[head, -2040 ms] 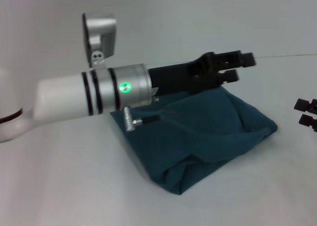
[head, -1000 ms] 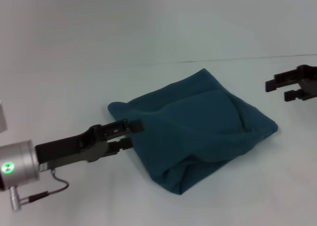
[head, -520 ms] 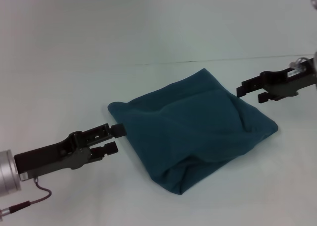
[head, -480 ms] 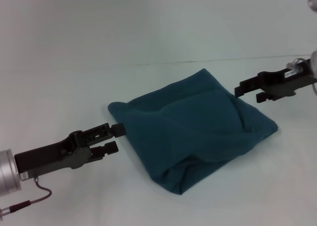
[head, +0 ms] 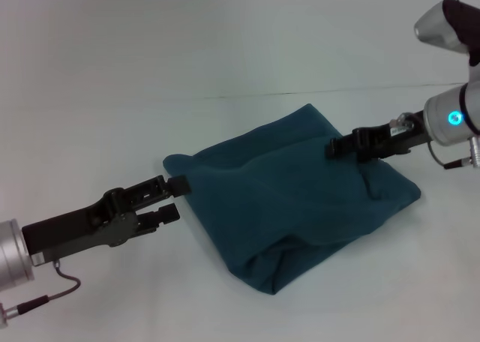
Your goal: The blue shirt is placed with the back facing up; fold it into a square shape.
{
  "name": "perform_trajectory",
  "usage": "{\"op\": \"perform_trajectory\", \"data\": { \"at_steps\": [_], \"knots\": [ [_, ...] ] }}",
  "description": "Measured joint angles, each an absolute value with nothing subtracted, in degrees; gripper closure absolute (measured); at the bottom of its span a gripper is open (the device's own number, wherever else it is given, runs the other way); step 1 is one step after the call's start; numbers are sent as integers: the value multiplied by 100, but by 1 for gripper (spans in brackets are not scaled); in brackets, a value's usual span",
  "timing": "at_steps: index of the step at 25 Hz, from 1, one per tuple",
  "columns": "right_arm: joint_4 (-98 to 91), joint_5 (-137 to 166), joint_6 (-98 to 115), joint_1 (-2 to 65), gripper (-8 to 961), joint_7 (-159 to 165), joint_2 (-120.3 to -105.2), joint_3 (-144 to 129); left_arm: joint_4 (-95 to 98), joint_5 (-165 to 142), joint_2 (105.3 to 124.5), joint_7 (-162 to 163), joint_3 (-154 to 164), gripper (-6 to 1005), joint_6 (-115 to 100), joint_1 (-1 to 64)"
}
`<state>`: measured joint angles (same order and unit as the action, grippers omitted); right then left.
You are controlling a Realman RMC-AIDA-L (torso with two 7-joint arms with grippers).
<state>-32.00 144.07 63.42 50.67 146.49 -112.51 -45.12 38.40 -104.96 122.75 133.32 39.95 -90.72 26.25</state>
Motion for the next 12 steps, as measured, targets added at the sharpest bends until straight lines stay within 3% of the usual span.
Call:
{"op": "perform_trajectory", "data": {
  "at_steps": [12],
  "knots": [
    [-2864,14405,6075,5075,146,14425,-11288,-4534,3807,-10460,12314,13280,3938,99,-9032,2673]
  ]
}}
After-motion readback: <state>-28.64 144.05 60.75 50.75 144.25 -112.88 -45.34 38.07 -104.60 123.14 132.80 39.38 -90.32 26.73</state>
